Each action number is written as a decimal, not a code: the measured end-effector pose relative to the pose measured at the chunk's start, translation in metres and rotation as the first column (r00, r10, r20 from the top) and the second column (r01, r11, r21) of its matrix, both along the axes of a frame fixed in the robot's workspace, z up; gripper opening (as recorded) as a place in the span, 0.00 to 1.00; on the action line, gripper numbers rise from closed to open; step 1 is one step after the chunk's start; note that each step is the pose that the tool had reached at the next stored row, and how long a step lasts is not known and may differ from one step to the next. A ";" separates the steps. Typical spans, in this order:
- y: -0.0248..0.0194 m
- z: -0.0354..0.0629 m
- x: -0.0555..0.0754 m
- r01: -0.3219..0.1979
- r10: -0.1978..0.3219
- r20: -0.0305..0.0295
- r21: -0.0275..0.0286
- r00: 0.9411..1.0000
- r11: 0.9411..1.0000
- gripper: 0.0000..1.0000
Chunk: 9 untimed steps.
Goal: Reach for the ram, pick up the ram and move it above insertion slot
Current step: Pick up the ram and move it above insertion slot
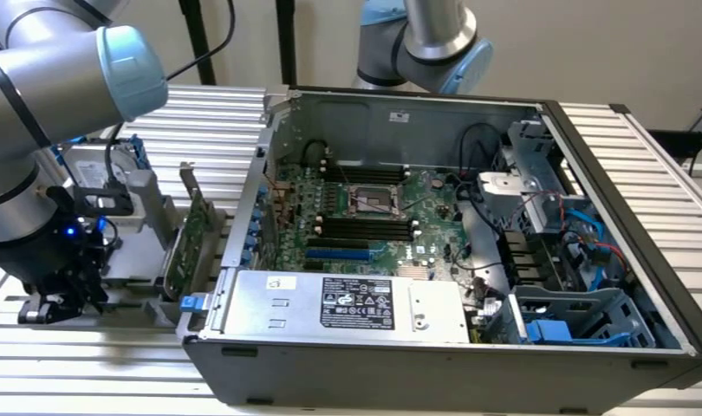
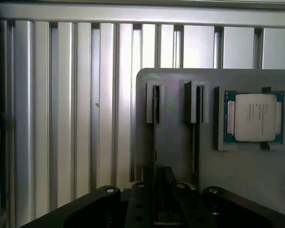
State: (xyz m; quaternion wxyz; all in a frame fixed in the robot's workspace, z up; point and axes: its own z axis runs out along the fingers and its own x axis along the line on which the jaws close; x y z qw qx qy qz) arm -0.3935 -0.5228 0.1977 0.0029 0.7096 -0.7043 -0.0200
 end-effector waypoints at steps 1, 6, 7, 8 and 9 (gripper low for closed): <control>0.0000 0.0000 0.000 0.000 0.000 0.000 0.000 1.000 1.000 0.24; -0.0001 0.0000 0.000 0.000 0.000 0.000 0.000 1.000 1.000 0.15; -0.0001 0.0000 0.000 0.000 0.000 0.000 0.000 1.000 1.000 0.15; -0.0001 0.0000 0.000 0.000 0.000 0.000 0.000 1.000 1.000 0.15; 0.0000 0.0000 0.000 0.000 0.000 0.000 0.000 1.000 1.000 0.15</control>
